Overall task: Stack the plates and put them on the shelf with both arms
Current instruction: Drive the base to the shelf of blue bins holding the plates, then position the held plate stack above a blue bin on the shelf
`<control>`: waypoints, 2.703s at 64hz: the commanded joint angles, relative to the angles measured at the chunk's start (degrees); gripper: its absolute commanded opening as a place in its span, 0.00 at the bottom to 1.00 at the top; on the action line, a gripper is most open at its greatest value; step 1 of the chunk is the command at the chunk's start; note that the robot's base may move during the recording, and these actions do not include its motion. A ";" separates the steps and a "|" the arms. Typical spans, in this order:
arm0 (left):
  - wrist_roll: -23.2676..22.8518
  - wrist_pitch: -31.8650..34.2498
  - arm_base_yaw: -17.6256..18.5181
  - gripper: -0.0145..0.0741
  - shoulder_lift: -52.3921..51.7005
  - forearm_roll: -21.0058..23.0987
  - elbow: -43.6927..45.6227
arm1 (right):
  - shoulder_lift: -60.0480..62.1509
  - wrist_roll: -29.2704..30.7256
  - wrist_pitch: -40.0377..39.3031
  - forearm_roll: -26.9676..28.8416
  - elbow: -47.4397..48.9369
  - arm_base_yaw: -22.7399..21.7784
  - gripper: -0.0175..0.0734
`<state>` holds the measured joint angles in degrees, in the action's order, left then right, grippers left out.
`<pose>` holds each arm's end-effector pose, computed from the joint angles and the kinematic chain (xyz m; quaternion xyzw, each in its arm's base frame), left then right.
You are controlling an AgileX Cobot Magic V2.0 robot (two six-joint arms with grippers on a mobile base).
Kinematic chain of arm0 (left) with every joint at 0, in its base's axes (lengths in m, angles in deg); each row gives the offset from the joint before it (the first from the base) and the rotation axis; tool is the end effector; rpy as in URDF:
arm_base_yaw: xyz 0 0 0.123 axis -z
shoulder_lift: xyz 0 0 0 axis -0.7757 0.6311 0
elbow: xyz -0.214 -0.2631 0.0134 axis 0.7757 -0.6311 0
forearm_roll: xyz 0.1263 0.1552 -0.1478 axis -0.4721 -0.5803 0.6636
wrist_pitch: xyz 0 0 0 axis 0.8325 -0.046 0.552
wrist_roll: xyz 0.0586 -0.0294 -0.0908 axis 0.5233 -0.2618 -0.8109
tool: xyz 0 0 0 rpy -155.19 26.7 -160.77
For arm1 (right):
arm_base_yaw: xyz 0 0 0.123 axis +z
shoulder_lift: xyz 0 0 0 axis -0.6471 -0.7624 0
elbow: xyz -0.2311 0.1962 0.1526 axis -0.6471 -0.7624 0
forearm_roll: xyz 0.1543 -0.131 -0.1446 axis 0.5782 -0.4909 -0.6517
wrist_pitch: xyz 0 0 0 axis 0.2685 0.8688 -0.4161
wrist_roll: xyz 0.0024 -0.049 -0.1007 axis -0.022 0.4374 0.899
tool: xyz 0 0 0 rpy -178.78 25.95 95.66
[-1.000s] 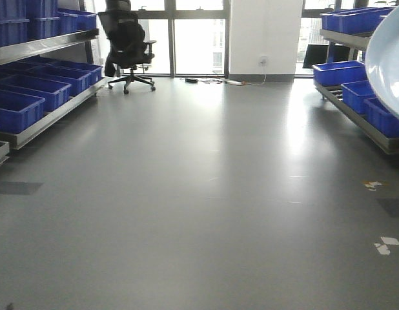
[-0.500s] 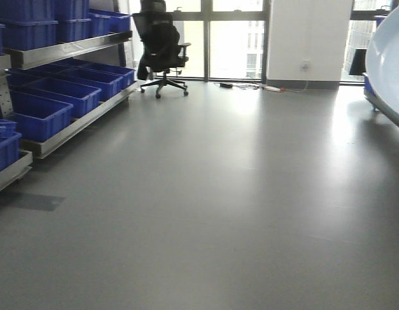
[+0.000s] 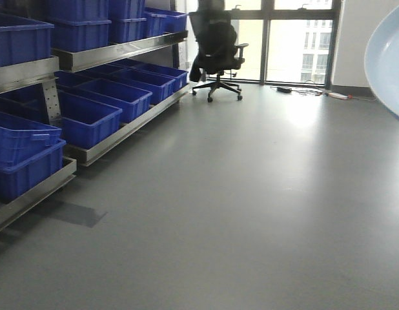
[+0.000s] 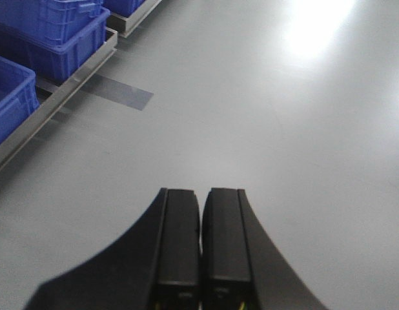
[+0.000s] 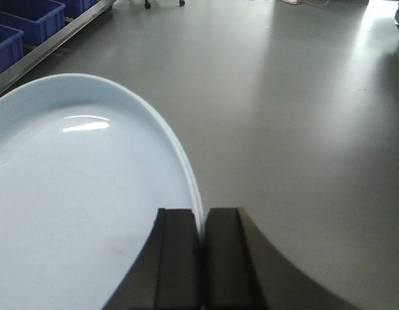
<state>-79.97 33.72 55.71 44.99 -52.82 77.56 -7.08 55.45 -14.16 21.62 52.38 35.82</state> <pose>0.1183 -0.0071 0.3064 -0.0114 0.8476 -0.0362 0.5293 0.0694 -0.0138 0.3224 0.0746 0.7969 -0.0373 0.5983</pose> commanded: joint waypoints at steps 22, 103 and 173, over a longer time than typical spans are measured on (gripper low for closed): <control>-0.38 4.69 0.01 0.26 -0.12 -0.06 1.71 | 0.03 0.11 -5.79 -0.61 1.76 -0.17 0.22; -0.38 4.69 0.01 0.26 -0.12 -0.06 1.71 | 0.03 0.11 -5.79 -0.61 1.76 -0.17 0.22; -0.38 4.69 0.01 0.26 -0.12 -0.06 1.71 | -0.08 0.11 -5.80 -0.61 1.76 0.12 0.22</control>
<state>-79.97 33.72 55.71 44.99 -52.82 77.56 -7.08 55.45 -14.39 21.59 52.38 35.92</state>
